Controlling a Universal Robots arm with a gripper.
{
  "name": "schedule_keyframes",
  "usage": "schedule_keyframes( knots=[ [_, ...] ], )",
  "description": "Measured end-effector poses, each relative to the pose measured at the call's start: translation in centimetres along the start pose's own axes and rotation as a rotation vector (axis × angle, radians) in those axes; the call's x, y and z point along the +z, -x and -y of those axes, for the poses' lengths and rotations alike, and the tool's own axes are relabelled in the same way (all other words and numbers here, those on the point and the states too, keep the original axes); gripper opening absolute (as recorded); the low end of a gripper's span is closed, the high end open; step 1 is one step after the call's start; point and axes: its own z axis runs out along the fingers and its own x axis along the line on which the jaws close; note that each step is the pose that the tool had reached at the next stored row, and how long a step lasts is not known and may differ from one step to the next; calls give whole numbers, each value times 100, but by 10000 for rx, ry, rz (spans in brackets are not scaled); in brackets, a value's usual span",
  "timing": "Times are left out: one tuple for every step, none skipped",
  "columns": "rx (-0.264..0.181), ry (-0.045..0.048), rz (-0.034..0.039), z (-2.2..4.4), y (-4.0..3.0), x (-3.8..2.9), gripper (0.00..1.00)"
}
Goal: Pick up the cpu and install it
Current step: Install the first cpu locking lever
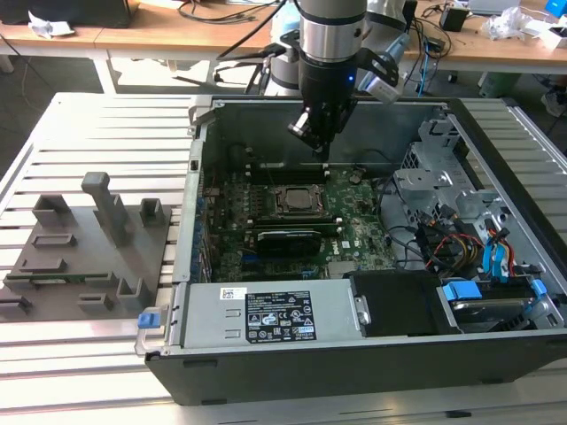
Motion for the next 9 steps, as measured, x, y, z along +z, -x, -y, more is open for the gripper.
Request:
schedule_keyframes(
  knots=[
    [-18,1,1,0,0,0,11],
    [-20,2,1,0,0,0,11],
    [-23,2,1,0,0,0,11],
    [0,-11,-10,0,0,0,11],
    [96,-53,-46,0,-1,-1,11],
    [166,-92,-76,0,0,0,11],
    [294,-167,-137,0,0,1,11],
    [372,-216,-178,0,0,1,11],
    [447,-264,-218,0,0,2,11]
  ],
)
